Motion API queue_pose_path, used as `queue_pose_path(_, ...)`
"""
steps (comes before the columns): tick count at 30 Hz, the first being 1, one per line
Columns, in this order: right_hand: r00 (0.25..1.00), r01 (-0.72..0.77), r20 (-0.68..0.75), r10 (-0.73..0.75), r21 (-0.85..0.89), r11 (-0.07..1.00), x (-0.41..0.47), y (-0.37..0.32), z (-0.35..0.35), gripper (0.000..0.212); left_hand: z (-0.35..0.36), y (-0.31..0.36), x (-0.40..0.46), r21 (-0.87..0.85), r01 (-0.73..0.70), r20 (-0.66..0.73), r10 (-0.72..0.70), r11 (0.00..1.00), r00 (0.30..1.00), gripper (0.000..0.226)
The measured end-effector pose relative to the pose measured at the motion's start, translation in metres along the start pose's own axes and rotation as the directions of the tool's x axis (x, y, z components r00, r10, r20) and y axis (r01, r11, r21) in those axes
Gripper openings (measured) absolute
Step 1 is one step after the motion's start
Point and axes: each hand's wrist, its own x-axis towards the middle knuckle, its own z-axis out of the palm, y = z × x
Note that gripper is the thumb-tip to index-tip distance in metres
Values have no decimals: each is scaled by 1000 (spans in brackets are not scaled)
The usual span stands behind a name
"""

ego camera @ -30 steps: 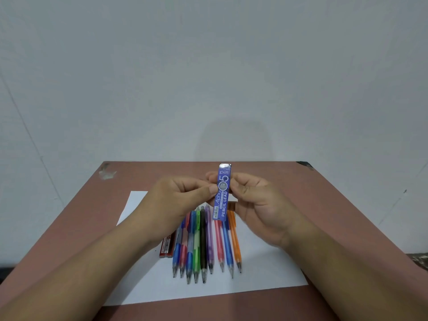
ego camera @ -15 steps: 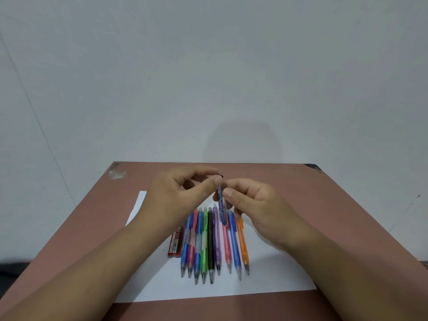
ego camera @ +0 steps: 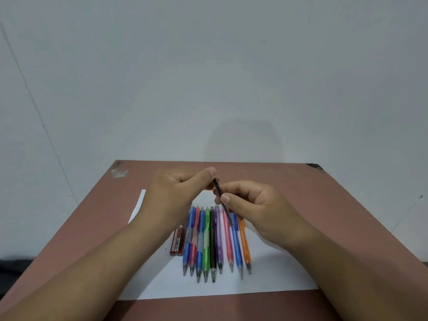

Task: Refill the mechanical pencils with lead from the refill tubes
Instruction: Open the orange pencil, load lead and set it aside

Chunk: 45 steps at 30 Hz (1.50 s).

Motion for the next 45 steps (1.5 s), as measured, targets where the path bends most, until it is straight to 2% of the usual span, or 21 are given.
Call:
queue_pose_path(4, 1000, -12, 7, 13, -48, 999, -1, -2, 1, 20, -2, -1, 2, -3, 43, 9, -43, 999, 999, 26)
queue_pose_path(8, 1000, -19, 18, 20, -39, 999, -3, -3, -1, 19, 1, 1, -1, 56, -3, -21, 5, 998, 1000, 27)
queue_pose_path(12, 998, -20, 57, 20, 0, 1000, -4, -4, 2, 29, 2, 2, -2, 58, -8, -75, 12, 998, 997, 23)
queue_pose_path(15, 1000, 0, -7, 0, -50, 999, -4, -7, 0, 30, 4, 5, -4, 15, -7, -53, 8, 1000, 999, 20)
queue_pose_path(17, 994, 42, -94, -59, -168, 985, -3, -7, -5, 29, 6, 5, -5, -50, 53, -32, -55, 997, 998, 20)
queue_pose_path(20, 957, 100, -218, -193, -375, 922, 1, -5, -12, 34, 6, 0, -4, -45, 161, 32, -160, 986, 987, 19)
queue_pose_path(23, 926, 100, -249, -285, -566, 818, 4, 0, -15, 35, 8, -1, -5, -9, 202, 63, -201, 979, 978, 19)
queue_pose_path(30, 917, 156, -200, -344, -615, 773, 4, 5, -15, 40, 13, 0, -4, -160, 279, 96, -266, 947, 959, 14)
queue_pose_path(34, 911, 201, -163, -378, -625, 754, 5, 8, -14, 48, 15, 1, -5, -119, 268, 87, -259, 956, 962, 14)
queue_pose_path(38, 893, 199, -143, -426, -725, 660, 5, 7, -15, 72, 17, 2, -5, -154, 292, 109, -277, 944, 955, 14)
queue_pose_path(41, 886, 210, -70, -458, -820, 533, 4, 3, -17, 91, 18, 3, -5, -189, 332, 144, -308, 924, 940, 14)
queue_pose_path(45, 879, 217, -28, -475, -865, 452, 3, 3, -18, 96, 18, 2, -5, -236, 388, 184, -351, 891, 918, 16)
